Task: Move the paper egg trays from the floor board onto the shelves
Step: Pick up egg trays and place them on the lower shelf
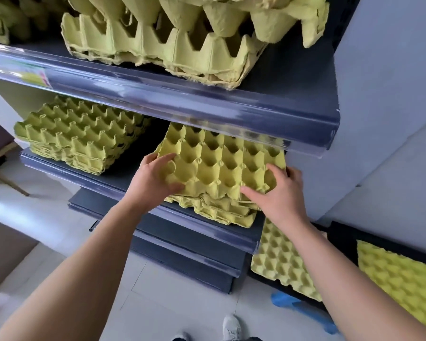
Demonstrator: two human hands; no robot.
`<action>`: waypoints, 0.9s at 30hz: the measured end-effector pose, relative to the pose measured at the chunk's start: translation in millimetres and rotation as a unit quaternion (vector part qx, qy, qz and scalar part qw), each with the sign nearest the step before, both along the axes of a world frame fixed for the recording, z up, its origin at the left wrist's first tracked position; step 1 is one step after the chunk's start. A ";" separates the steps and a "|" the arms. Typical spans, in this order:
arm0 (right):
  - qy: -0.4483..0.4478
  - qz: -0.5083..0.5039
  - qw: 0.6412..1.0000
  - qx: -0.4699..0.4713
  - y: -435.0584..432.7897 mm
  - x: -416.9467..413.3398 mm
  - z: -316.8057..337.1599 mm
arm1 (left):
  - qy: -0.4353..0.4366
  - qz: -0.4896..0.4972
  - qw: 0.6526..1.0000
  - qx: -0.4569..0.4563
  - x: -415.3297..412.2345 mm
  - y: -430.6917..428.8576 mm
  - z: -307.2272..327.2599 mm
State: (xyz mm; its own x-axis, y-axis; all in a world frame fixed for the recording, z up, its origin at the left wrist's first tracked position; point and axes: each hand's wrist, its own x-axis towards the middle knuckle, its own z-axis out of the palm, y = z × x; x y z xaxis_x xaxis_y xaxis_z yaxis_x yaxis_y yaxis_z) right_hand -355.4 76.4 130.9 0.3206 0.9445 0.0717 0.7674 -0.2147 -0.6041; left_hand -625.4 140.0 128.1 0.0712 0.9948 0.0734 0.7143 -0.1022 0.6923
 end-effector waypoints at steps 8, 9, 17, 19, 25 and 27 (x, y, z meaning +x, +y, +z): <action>-0.004 -0.065 0.997 -0.034 -0.9 -39.2 -1.9 | 0.037 -0.083 0.995 -0.042 -26.9 39.4 -2.2; -0.006 -0.069 0.997 -0.043 -0.5 -42.7 -4.1 | 0.040 -0.089 0.994 -0.049 -28.7 41.7 -4.4; -0.013 -0.086 0.993 -0.079 -3.8 -49.3 -8.4 | 0.077 -0.131 0.985 -0.077 -28.1 48.1 -18.9; -0.032 -0.085 0.993 -0.081 -4.9 -50.5 -6.5 | 0.097 -0.133 0.984 -0.063 -28.1 47.1 -19.4; -0.068 -0.083 0.994 -0.031 -23.4 -52.8 -3.3 | 0.200 -0.143 0.962 0.117 -17.3 24.9 -7.2; -0.079 -0.080 0.993 -0.016 -35.1 -50.5 -2.3 | 0.198 -0.167 0.953 0.160 -4.1 12.9 -2.5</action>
State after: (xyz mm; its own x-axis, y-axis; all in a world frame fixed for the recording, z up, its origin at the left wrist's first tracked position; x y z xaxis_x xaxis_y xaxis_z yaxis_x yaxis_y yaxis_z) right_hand -405.9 41.3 128.7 0.4547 0.8846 0.1036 0.8065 -0.3597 -0.4692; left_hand -629.5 153.0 125.6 0.4643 0.8431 0.2711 0.8040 -0.5297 0.2703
